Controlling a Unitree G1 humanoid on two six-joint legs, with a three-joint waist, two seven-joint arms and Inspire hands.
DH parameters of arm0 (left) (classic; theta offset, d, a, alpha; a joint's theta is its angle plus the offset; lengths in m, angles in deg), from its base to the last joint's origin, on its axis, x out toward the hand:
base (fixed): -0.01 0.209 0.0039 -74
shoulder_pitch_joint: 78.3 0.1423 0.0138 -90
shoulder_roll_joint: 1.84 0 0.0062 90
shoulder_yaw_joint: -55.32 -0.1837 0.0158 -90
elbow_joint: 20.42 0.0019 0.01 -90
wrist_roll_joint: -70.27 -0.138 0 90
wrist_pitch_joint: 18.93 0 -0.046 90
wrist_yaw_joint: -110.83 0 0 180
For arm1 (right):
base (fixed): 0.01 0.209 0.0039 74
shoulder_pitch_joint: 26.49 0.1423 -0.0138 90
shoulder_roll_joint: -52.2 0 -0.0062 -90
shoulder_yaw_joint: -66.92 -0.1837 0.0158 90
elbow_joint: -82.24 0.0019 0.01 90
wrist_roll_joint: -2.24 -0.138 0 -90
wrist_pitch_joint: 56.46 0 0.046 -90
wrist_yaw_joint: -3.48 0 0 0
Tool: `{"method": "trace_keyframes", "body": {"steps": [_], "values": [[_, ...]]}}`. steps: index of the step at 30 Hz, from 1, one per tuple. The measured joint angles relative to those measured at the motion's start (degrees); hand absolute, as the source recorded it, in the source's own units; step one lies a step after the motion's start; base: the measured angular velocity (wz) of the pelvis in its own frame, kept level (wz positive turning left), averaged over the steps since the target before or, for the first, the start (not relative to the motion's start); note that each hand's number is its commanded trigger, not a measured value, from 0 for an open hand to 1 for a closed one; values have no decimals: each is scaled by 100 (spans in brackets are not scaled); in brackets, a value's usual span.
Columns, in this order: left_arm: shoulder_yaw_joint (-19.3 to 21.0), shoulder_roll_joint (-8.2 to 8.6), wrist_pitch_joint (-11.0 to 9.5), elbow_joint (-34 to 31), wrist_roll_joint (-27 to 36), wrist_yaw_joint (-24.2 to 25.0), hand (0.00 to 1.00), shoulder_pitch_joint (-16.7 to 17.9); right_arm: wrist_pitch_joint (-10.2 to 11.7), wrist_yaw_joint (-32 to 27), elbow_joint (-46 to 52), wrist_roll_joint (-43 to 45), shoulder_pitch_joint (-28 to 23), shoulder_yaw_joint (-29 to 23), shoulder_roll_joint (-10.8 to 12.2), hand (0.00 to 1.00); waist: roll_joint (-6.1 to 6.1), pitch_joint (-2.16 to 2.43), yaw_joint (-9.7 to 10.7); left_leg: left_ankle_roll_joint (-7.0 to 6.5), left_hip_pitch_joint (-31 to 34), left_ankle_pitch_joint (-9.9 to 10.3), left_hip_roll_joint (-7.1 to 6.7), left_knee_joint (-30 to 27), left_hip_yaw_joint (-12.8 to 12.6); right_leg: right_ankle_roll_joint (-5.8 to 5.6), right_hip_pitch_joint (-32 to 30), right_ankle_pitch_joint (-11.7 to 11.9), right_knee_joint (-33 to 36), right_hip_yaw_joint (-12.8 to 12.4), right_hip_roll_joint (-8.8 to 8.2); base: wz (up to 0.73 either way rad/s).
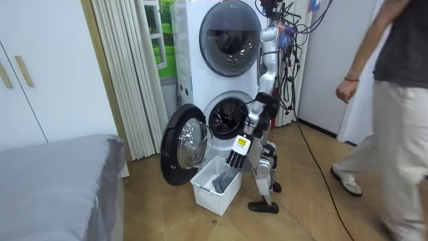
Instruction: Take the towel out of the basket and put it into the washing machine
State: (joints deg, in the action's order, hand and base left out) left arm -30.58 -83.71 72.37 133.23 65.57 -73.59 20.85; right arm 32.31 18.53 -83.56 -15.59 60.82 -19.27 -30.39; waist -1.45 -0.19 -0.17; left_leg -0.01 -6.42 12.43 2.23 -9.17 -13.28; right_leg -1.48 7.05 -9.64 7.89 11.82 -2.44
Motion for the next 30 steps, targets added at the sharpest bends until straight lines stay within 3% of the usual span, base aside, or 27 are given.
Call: {"method": "trace_keyframes", "body": {"steps": [6, 12, 17, 25, 27, 29, 30], "values": [[-9, 0, -2, 1, -3, 5, 0, -12, 35, 5, 0, 5, 1, 1, 0, 0, 6, -5, 9, 2, 8, 1, 2, 0, 30, 0, 7, 0, -2, 33, 2, 2], [-320, -64, -47, 14, -261, -4, 0, -210, 120, -18, -13, -14, 71, 198, 0, 0, 6, -5, 1, 0, 236, 0, 2, -53, 95, 17, -174, 10, 9, 37, 1, 4], [-328, -54, -174, 36, -891, -53, 0, -408, 217, -4, 20, 38, 102, 312, -6, 0, -5, 15, -2, -2, 500, -2, 3, -137, 100, 20, -435, 13, 32, 59, -6, -1], [-867, -27, -271, 158, -1654, -52, 0, -940, 332, 11, -58, 490, 600, 599, -32, 0, 68, -46, 146, -25, 1042, -17, 11, -277, 162, 21, -1044, 13, 247, 77, -45, -1], [-949, 38, -356, 321, -1784, -59, 0, -1203, 347, 6, -113, 516, 726, 712, -15, 0, 67, -81, 149, -41, 1208, -30, 12, -329, 160, 21, -1240, 12, 368, 69, -58, -6], [-1198, 104, -470, 531, -1808, -137, 0, -1533, 372, -2, -150, 618, 990, 877, 30, 0, 67, -164, 149, -47, 1496, -33, 33, -478, 162, 22, -1591, 11, 605, 54, -81, -11], [-1256, 126, -492, 593, -1825, -138, 0, -1618, 374, -2, -180, 670, 1064, 888, 43, 0, 71, -177, 154, -47, 1582, -33, 39, -523, 162, 22, -1700, 11, 691, 44, -91, -13]]}}
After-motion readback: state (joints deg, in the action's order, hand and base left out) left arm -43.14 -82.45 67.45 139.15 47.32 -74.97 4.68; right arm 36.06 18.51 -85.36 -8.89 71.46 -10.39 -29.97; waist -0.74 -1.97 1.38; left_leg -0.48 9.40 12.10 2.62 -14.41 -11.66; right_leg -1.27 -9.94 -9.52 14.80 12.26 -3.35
